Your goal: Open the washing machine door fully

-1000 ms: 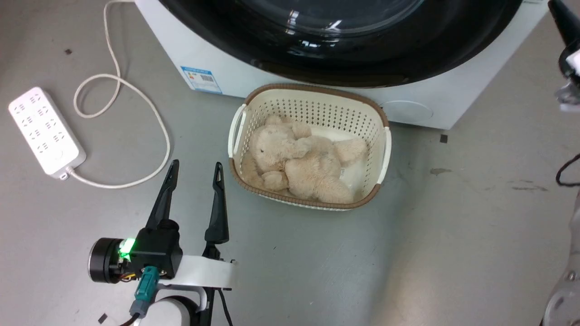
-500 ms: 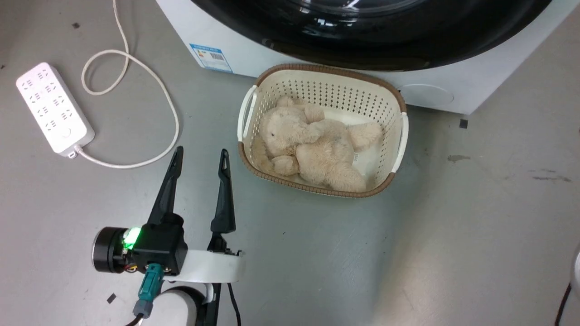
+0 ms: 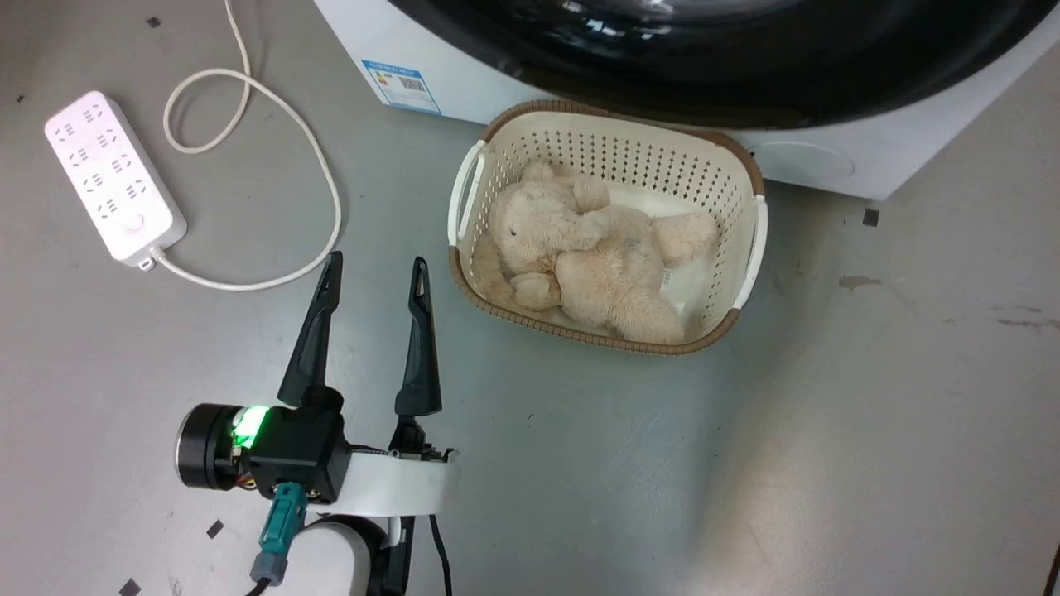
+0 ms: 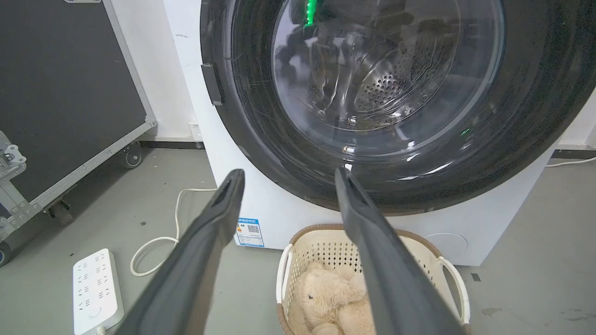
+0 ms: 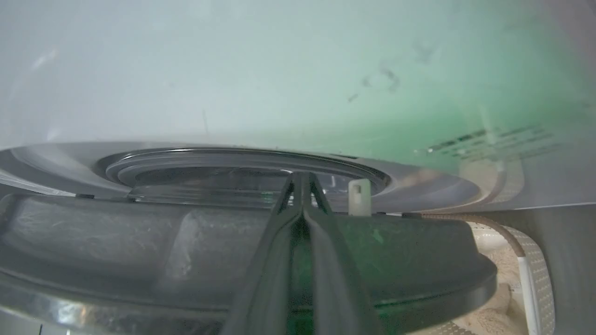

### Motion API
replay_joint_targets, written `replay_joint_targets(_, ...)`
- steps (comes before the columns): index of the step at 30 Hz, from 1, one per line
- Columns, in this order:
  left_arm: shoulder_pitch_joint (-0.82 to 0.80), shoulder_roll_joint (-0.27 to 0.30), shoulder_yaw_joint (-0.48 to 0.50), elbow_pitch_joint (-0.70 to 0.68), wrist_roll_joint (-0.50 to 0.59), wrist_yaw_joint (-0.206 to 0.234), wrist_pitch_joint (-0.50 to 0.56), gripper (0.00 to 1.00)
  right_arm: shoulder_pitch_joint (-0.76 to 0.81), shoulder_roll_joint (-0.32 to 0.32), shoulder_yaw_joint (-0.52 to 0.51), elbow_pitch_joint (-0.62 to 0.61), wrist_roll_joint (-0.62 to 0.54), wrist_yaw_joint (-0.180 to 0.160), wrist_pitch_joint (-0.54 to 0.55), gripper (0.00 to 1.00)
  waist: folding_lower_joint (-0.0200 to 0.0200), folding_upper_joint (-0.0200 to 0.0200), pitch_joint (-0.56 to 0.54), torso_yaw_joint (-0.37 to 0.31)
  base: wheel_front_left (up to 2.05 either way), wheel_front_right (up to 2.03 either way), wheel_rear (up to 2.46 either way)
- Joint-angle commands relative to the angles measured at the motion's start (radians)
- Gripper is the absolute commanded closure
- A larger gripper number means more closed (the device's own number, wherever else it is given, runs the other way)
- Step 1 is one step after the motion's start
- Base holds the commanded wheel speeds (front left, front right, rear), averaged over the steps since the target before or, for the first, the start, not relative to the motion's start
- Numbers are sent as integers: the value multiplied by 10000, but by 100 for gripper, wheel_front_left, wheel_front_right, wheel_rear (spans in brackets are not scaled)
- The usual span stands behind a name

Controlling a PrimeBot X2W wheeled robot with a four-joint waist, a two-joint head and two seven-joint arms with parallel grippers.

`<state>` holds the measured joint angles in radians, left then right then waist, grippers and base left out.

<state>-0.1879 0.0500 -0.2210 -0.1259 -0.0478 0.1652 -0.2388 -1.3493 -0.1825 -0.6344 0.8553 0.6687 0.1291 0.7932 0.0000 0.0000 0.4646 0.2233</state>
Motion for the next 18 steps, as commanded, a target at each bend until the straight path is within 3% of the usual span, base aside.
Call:
replay_joint_targets(1, -121, 3, -66, -25, -34, 76, -114, 0, -93, 217, -99, 236, 240, 15, 344, 100, 0, 0, -125, -47, 0, 0, 0)
replay_joint_targets(12, 295, 3, 40, 284, -81, -27, -230, 0, 1801, 983, -64, -601, 772, 16, 1725, 100, 0, 0, -1181, -430, 0, 0, 0)
replay_joint_targets(18, 860, 15, 155, 811, -301, -524, -230, 0, 3656, 1304, 539, -1572, 1346, 16, 2716, 100, 0, 0, -2071, -602, 0, 0, 0)
